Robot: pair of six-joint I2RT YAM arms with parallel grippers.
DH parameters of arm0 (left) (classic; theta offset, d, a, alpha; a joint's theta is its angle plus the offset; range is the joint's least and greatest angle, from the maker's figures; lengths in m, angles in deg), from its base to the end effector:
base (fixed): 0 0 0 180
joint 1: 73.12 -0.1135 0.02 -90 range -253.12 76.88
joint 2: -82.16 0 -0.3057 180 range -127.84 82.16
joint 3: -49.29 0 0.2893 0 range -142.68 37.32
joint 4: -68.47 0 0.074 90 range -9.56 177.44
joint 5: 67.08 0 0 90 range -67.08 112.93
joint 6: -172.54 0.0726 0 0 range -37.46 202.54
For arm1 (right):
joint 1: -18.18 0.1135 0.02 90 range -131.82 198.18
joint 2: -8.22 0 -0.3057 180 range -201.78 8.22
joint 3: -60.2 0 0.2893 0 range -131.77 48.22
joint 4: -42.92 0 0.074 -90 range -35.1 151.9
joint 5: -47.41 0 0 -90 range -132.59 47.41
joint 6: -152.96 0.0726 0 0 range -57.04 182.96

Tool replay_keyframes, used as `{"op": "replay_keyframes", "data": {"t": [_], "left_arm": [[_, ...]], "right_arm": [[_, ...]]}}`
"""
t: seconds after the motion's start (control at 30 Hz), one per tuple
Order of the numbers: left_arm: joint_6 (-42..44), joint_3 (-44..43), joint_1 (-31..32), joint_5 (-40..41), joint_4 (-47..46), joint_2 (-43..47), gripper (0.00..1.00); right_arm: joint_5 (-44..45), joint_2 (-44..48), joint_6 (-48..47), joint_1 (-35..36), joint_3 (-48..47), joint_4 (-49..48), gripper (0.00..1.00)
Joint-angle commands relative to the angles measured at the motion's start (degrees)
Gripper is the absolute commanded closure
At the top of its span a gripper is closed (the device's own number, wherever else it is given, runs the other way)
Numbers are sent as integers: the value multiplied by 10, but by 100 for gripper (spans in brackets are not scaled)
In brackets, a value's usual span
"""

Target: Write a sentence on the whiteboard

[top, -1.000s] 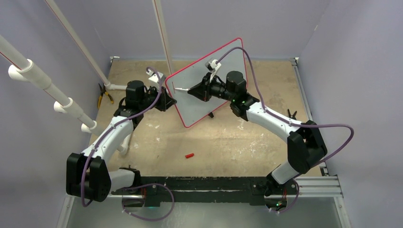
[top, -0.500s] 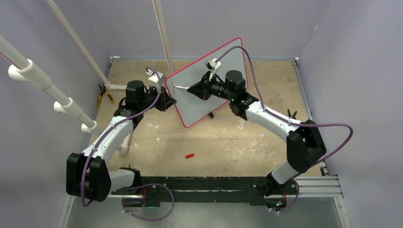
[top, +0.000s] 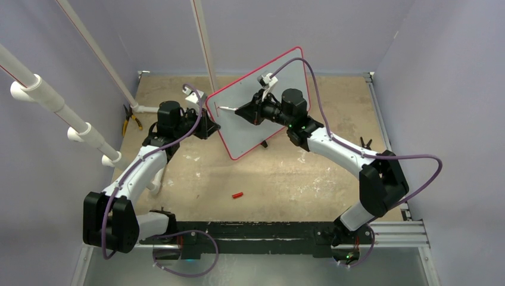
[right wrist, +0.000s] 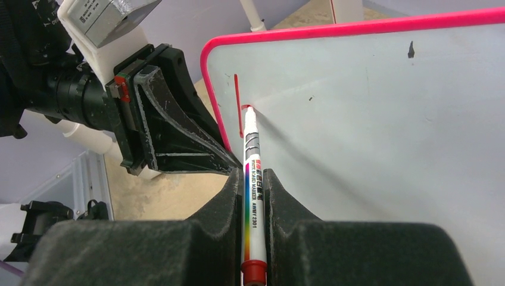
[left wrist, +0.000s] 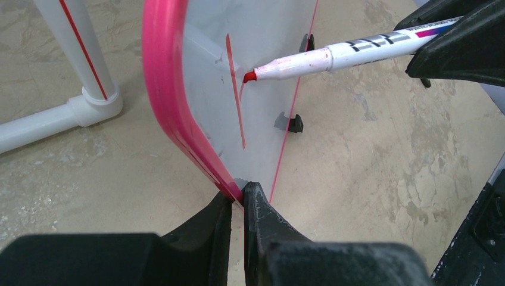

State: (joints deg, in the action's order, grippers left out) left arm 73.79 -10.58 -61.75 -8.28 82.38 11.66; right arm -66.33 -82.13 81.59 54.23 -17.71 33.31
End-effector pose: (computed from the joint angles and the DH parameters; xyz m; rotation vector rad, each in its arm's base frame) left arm 0.3123 -0.1012 0.2918 0.4010 1.9740 -0.7677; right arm 0.3423 0.2853 0.3499 -0.5907 1.6208 1.0553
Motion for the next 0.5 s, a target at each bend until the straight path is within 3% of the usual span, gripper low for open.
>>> {"op": "replay_keyframes", "data": {"t": [0.0, 0.47], "left_arm": [[24, -17, -1, -2, -20, 4, 100], [24, -16, -1, -2, -20, 5, 100]], "right_arm": [[60, 18, -1, -3, -10, 1, 100], [72, 32, 0, -3, -2, 8, 100]]}}
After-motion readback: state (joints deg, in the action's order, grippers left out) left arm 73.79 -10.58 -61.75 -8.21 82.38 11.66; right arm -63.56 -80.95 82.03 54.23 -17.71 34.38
